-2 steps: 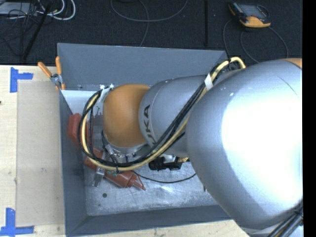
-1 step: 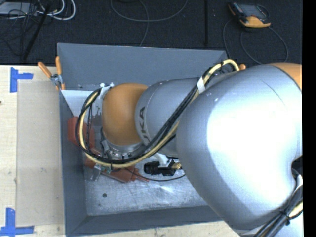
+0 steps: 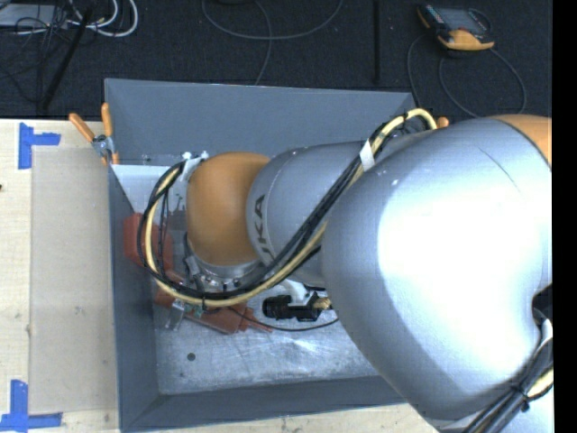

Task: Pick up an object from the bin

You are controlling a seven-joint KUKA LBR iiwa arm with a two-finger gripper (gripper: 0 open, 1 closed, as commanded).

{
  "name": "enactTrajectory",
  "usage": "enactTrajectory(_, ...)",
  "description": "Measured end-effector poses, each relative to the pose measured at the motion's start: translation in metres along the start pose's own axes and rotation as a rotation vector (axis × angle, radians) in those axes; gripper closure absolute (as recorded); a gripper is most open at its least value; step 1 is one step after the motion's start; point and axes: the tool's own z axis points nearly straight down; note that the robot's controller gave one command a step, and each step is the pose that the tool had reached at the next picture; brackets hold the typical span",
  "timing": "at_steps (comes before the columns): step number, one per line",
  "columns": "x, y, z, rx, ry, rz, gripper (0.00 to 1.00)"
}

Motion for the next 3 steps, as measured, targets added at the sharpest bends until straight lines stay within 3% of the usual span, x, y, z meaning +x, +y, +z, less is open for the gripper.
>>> enactTrajectory(1, 0.001, -0.002, -0.004, 0.005, 0.003, 0.001, 1.00)
enactTrajectory(3, 0.001, -0.003, -0.046, 0.011, 0.006, 0.000, 1.00)
